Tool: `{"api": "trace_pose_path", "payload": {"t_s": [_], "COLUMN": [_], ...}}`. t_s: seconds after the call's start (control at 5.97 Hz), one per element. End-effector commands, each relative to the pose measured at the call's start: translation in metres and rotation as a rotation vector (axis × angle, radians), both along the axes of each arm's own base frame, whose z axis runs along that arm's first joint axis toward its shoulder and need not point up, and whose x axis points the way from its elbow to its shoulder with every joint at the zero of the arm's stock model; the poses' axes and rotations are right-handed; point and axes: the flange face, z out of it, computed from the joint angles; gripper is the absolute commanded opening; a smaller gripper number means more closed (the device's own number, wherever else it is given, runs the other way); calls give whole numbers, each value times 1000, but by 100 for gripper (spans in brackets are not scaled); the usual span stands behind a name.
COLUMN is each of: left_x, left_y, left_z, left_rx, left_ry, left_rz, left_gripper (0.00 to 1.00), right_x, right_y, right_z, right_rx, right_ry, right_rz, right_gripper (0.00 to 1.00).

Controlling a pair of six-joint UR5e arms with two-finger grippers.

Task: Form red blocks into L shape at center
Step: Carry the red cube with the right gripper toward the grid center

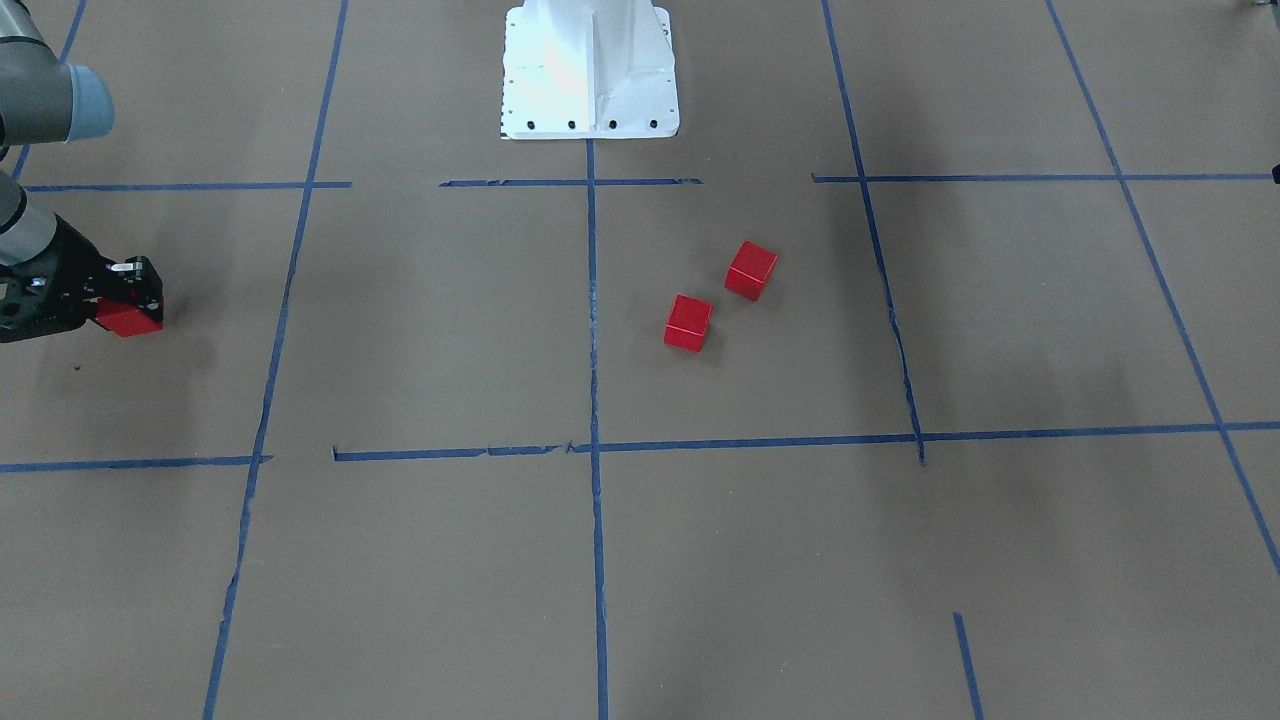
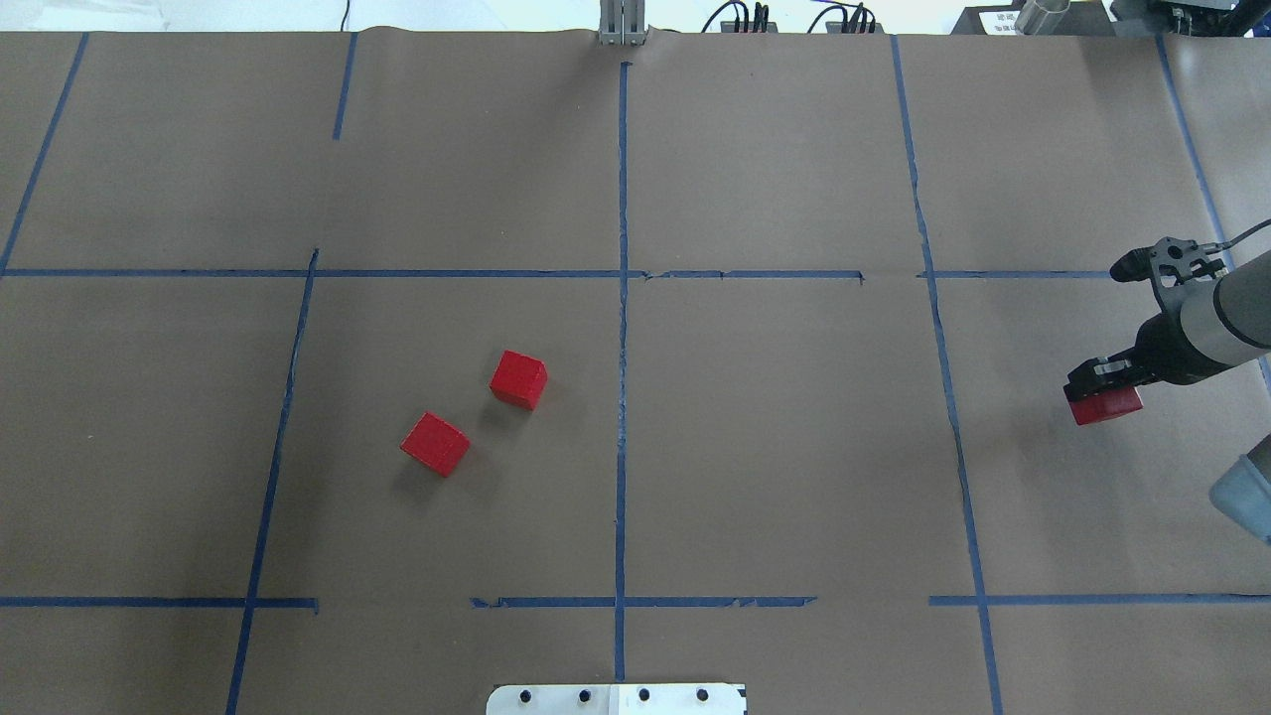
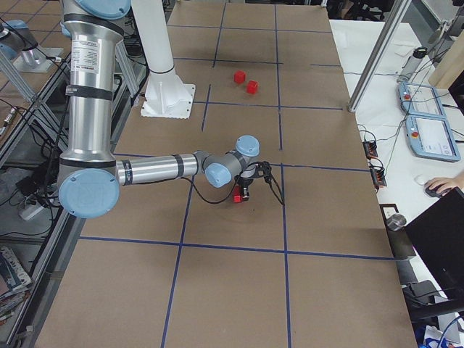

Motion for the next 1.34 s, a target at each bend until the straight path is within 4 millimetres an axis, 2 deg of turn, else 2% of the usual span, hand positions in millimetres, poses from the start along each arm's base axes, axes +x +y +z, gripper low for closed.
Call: {"api": "trace_pose_path", "payload": {"t_s": [0.0,0.17,0.33,0.5,0.67,0.84,1.0,1.17], "left_x": [0,0,0,0,0,0,0,0], "left_y": [0,0,0,0,1,1,1,0], "left_z": [0,-1,-1,0,1,1,1,3], "left_rx": [0,2,2,0,-4,-7,-8,-8], "left_ry": [0,0,0,0,0,0,0,0], "left_rz": [-1,-1,0,0,-1,-1,-1,1], "left_gripper": [100,100,100,100,100,100,100,100], "right_x": [-62,-117,-186,-241,-300,-351,-372,-387], "right_y": [-33,-43,-46,-41,-36,-33,-26,-7], "right_z": [-97,-159,-223,-269,-307,-338,-360,-361], "right_rx": [-5,-34,-38,-100,-129,-194,-203,-233], "right_ry": [-72,-70,-28,-29,-25,-14,-22,-19], "right_rz": [35,34,67,119,168,214,207,204], "right_gripper": [9,9,9,8,7,6,6,6]}}
